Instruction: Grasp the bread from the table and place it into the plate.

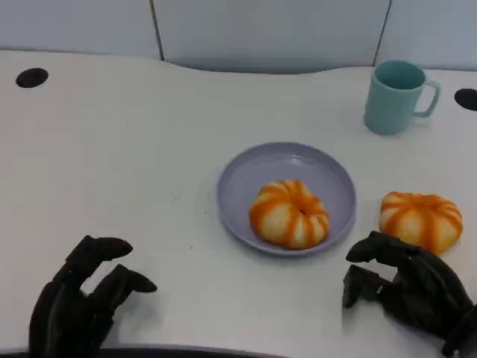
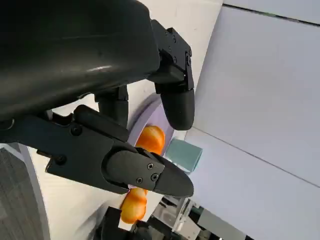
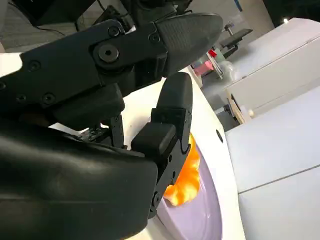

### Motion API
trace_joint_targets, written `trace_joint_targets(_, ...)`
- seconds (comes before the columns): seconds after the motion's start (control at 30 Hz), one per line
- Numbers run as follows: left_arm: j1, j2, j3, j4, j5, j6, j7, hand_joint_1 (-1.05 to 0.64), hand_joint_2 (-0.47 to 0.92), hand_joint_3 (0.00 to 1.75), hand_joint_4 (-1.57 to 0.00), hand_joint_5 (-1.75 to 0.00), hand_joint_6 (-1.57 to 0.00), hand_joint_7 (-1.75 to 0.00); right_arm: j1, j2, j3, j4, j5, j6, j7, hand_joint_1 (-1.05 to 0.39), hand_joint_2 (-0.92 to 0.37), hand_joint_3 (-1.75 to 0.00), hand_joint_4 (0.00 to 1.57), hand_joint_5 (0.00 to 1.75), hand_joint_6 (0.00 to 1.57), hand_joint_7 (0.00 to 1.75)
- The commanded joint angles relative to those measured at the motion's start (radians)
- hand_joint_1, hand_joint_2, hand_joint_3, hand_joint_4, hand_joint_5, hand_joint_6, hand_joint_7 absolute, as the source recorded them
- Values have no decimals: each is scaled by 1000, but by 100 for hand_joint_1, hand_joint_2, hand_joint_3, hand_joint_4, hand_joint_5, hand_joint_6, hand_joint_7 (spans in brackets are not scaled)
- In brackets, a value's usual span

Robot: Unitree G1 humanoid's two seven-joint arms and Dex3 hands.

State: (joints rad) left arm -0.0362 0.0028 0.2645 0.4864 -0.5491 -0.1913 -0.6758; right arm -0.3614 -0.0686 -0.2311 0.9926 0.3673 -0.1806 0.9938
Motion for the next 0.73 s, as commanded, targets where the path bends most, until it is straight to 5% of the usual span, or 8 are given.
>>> trace_joint_targets(0.03, -11, 20, 11, 16, 6, -2, -14, -71, 92, 3, -33, -175, -33, -132, 23, -18, -1, 17, -11, 7, -8, -51, -92, -12, 65, 154, 78, 86)
trace_joint_targets(0.53, -24, 13, 9, 35, 20, -18, 2, -73, 92, 3, -33, -175, -34, -133, 17, -28, 4, 28, -25, -11, -18, -52, -92, -13, 61, 154, 77, 88)
trace_joint_targets(0.73, -19, 11, 6, 21, 29, -9, 10, -70, 92, 6, -30, -175, -21, -152, 8, -34, 6, 43, -27, -5, -20, -51, -92, -11, 60, 158, 77, 89)
